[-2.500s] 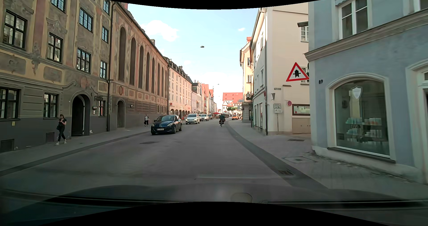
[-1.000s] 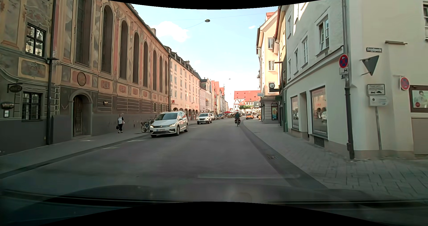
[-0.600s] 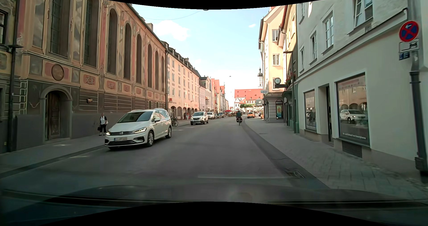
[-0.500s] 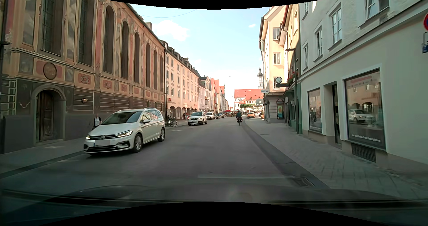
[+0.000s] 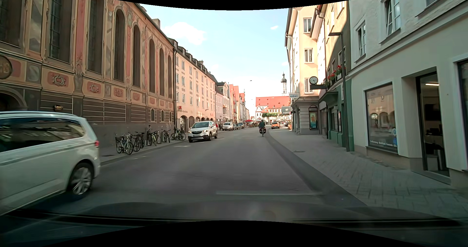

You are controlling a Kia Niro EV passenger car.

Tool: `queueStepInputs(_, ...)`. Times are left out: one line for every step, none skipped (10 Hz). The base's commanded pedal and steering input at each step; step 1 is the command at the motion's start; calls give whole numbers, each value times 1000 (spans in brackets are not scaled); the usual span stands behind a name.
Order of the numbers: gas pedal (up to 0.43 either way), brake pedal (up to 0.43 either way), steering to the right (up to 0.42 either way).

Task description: Follow the waypoints while adhering to traffic rules and regulations

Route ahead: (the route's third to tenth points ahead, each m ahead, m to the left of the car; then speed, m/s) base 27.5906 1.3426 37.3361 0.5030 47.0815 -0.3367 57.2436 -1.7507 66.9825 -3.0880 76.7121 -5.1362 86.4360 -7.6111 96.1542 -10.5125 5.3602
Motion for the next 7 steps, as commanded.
queueStepInputs(39,6,5)
queueStepInputs(39,6,5)
queueStepInputs(39,6,5)
queueStepInputs(39,6,4)
queueStepInputs(39,6,5)
queueStepInputs(39,6,4)
queueStepInputs(39,6,5)
